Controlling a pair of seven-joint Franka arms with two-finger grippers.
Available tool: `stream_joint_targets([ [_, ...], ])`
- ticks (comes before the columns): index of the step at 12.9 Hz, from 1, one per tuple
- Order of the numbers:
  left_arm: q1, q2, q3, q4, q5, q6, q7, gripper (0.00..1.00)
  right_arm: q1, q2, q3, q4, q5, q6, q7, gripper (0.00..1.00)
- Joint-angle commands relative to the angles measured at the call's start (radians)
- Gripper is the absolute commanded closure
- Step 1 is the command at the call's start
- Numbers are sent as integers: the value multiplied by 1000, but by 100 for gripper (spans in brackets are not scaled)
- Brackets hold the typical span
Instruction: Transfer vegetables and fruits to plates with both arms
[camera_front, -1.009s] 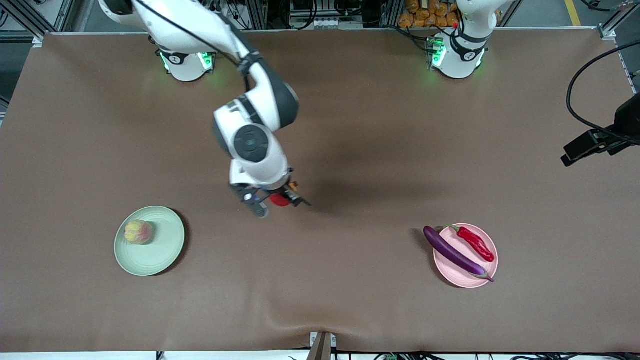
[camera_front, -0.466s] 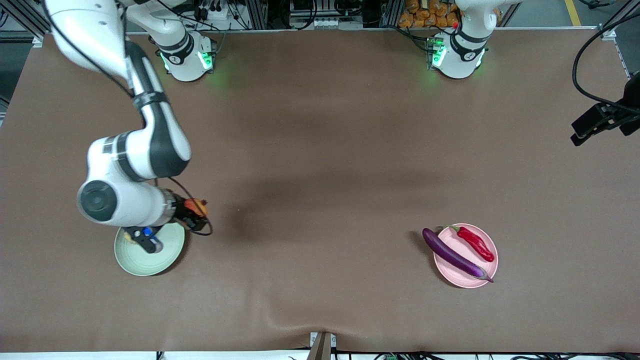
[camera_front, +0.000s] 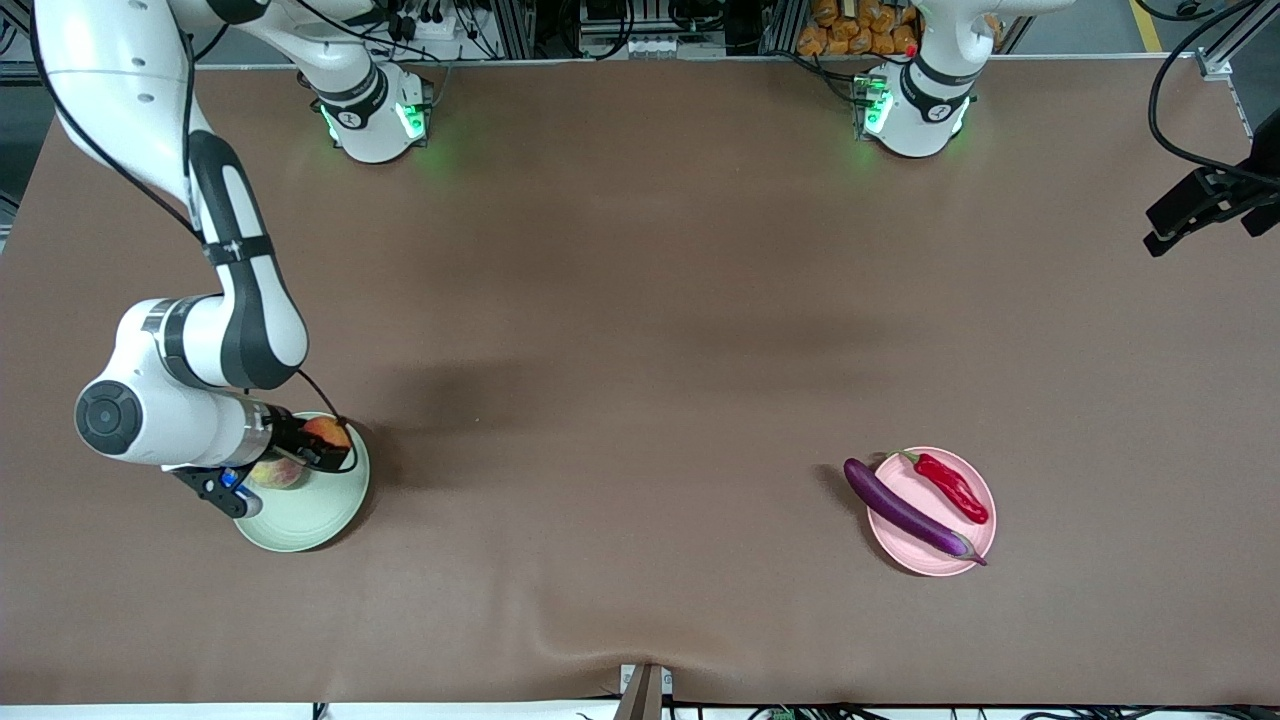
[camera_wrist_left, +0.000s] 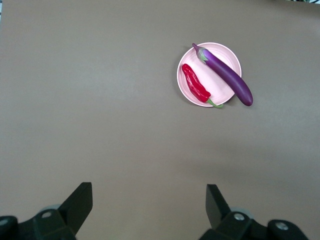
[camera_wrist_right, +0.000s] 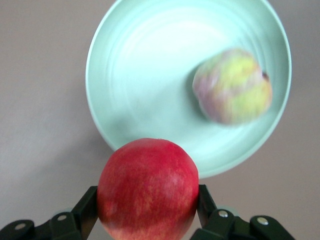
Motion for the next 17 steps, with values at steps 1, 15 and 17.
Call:
stream_joint_targets([
  [1, -9, -73, -5, -78, -48, -17, 17, 0, -39, 23, 21, -23, 12, 123, -82, 60],
  [15, 2, -150, -27, -115, -86, -80, 19, 0, -125, -320, 21, -25, 12, -246, -625, 0],
  [17, 2, -140, -25, -118, -86, -80, 17, 0, -125, -426, 20, -25, -2, -342, -629, 0],
])
